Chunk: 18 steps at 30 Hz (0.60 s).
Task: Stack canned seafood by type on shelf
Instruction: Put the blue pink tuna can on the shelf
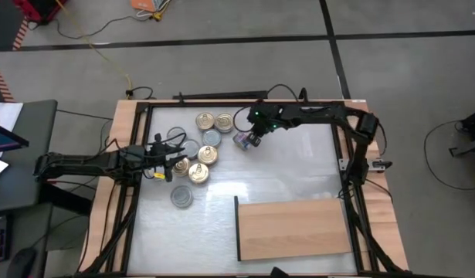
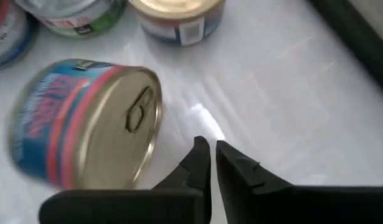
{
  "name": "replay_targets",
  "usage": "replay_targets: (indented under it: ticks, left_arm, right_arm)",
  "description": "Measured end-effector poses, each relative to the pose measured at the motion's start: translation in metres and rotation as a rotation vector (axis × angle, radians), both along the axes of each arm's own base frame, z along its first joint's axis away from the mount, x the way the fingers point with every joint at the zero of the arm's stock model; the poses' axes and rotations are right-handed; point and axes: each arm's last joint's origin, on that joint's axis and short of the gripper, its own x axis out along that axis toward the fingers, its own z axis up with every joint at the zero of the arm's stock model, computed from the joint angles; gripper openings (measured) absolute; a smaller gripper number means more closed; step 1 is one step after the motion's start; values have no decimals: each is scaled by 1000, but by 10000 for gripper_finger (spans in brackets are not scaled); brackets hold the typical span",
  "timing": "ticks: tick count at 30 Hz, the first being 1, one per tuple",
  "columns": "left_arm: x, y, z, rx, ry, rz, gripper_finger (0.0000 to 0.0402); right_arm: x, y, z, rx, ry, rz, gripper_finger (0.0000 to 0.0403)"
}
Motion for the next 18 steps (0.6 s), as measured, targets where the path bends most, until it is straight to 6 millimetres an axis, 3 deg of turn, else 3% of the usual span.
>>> replay_targets:
  ticks: [5, 9, 14, 18]
  left_arm:
    - [0, 0, 0, -18, -9, 4, 120]
    - [0, 0, 0, -50, -23, 11, 120]
    - [0, 0, 0, -90, -43, 35, 120]
    - [0, 1, 0, -90, -43, 44, 120]
  right_arm:
    - [-2, 20, 28, -69, -24, 87, 60]
    - [2, 41, 39, -90, -55, 154, 96]
    - [12, 62, 40, -108, -71, 234, 207]
    - [22, 68, 31, -92, -96, 222, 309]
